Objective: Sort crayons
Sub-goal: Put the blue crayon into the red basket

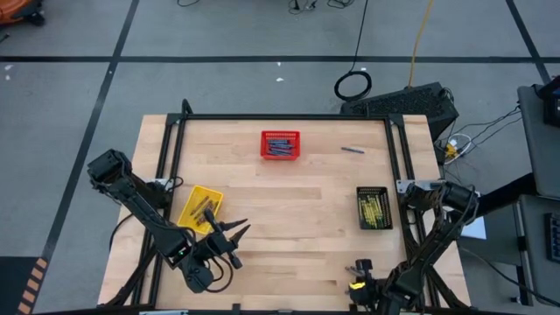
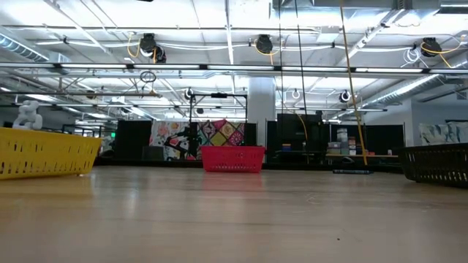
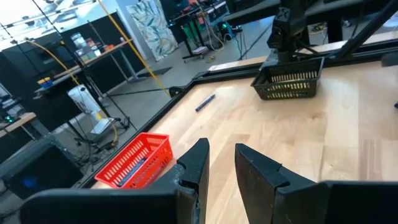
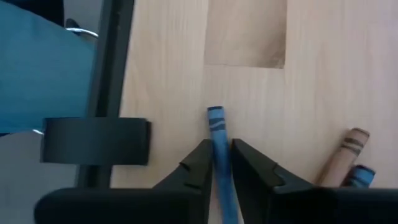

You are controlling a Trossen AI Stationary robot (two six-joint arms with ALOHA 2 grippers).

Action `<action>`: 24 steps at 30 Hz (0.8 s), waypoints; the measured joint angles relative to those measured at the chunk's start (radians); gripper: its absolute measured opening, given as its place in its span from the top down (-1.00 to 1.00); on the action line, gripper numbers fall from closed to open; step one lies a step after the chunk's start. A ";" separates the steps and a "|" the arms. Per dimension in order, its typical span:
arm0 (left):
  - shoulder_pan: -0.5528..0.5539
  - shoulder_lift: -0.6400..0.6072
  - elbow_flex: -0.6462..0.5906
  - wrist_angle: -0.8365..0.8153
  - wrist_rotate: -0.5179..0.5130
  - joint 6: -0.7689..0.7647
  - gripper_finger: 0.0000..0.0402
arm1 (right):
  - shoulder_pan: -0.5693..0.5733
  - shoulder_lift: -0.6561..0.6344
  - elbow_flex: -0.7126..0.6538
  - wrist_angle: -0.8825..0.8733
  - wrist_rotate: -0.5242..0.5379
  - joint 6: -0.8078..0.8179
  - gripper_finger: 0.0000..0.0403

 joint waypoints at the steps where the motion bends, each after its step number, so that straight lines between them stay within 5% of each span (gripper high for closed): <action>1: -0.002 0.000 0.000 0.002 0.000 0.000 0.59 | 0.000 0.011 0.002 0.004 0.002 -0.002 0.77; 10: -0.007 0.000 0.000 0.003 0.000 -0.003 0.59 | -0.001 0.045 0.000 -0.057 0.008 0.012 0.91; 16: -0.009 0.000 0.000 0.003 0.000 -0.022 0.59 | -0.008 -0.064 -0.013 -0.100 0.124 -0.015 0.97; 20: -0.009 0.000 0.000 0.002 -0.017 -0.023 0.59 | -0.058 -0.217 -0.001 -0.057 0.285 -0.189 0.99; 24: 0.015 0.000 0.000 -0.010 -0.181 -0.098 0.59 | -0.180 -0.340 -0.012 -0.073 0.389 -0.494 0.99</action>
